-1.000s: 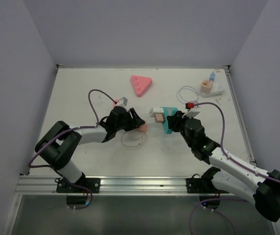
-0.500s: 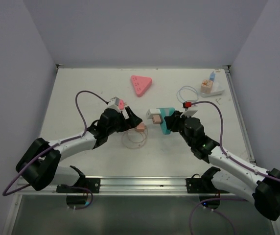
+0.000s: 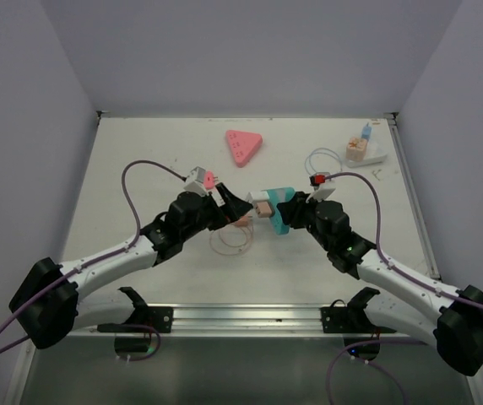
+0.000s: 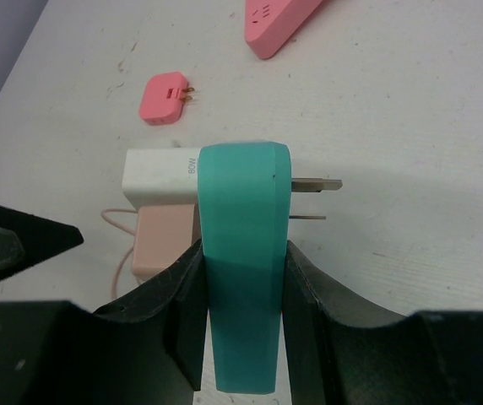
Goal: Pull the plug off the socket
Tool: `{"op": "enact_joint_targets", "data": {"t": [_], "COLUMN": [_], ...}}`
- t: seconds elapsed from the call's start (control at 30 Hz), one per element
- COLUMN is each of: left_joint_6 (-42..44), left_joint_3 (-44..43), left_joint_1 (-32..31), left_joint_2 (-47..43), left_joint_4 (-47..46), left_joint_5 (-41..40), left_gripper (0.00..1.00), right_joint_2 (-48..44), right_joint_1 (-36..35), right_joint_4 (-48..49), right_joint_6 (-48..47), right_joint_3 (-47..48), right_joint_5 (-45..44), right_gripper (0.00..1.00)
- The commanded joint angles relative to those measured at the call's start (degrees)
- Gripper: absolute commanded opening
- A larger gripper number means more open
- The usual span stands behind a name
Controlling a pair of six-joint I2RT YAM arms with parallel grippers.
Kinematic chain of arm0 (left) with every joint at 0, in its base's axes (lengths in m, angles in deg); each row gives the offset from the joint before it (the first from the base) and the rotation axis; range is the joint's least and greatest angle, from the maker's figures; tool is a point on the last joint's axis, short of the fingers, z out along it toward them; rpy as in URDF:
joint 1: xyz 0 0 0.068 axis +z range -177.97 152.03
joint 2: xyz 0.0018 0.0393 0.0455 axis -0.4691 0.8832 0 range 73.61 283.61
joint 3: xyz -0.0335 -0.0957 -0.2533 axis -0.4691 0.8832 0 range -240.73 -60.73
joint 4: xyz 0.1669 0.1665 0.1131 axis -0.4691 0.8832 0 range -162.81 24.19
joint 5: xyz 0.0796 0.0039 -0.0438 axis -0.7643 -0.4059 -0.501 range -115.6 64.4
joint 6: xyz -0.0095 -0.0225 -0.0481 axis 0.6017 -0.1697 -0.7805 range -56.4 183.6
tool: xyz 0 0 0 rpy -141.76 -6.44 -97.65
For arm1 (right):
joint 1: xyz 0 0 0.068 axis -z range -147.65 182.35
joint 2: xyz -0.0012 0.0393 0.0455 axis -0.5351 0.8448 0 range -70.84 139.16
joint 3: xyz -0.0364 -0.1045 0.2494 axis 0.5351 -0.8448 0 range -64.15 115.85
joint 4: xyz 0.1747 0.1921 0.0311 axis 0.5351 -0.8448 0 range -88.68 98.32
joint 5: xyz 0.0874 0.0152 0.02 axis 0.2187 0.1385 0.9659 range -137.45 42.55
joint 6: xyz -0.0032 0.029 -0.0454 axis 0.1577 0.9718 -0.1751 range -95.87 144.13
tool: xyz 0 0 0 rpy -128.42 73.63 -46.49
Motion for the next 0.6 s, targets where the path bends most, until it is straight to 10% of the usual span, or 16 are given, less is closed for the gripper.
{"op": "enact_joint_targets", "data": {"t": [0.0, 0.57], "left_joint_6": [-3.79, -11.18], "left_joint_3": [-3.33, -8.78], "left_joint_1": [-4.06, -7.32], "left_joint_2": [2.27, 14.49], "left_joint_4": [-2.48, -10.31], "left_joint_5": [-1.95, -6.52], "left_gripper": [0.95, 0.76], "right_joint_2": [-0.44, 0.00], "right_joint_1": [-0.26, -1.40], "right_joint_4": [8.17, 10.63], "right_joint_6": [2.46, 4.31], "right_joint_3": [3.69, 2.90], "right_joint_5": [1.59, 2.91], "right_gripper": [0.00, 0.00]}}
